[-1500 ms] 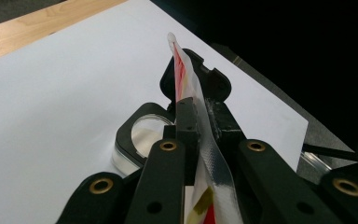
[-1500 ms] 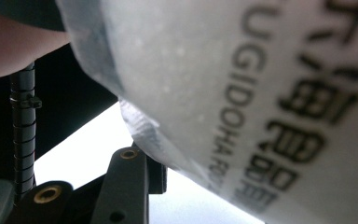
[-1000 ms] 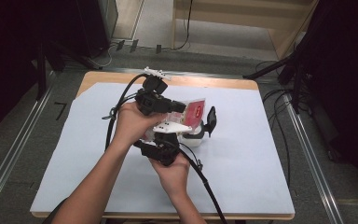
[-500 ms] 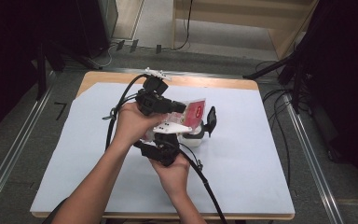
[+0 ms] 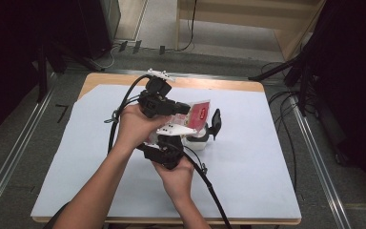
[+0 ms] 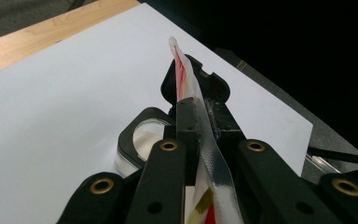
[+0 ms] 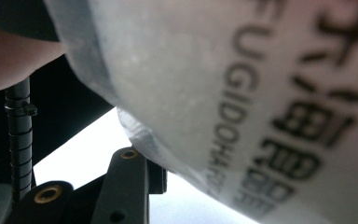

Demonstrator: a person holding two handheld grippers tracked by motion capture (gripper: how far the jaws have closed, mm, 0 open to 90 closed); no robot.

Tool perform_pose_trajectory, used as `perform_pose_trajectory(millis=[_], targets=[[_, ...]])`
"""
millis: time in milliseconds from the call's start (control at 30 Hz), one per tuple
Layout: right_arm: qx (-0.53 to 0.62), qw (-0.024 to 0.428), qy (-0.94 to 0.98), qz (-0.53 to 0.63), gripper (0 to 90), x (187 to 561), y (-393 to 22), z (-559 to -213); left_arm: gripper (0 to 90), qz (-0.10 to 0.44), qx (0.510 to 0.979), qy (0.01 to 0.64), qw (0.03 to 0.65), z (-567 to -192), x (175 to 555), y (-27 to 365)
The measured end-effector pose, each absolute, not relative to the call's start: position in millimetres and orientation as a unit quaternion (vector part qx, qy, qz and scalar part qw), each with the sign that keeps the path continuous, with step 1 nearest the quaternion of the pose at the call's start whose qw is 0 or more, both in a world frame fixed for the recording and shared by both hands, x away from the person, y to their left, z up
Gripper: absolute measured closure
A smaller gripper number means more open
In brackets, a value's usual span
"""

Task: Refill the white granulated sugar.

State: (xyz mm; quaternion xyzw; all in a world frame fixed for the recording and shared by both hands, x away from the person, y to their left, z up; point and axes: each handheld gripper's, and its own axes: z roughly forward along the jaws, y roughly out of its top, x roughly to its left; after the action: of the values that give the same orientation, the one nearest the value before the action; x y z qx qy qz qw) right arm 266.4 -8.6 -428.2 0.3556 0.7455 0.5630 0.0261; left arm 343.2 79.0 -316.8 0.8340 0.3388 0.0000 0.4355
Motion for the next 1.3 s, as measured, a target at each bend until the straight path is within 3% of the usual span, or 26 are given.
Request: perform_pose_trajectory(millis=[1300], targets=[[0.351, 0.016, 0.749, 0.561, 63.9, 269.0, -8.2, -422.3, 86.8, 0.006, 0.834, 0.345, 0.430, -312.5, 347.1, 77.4]])
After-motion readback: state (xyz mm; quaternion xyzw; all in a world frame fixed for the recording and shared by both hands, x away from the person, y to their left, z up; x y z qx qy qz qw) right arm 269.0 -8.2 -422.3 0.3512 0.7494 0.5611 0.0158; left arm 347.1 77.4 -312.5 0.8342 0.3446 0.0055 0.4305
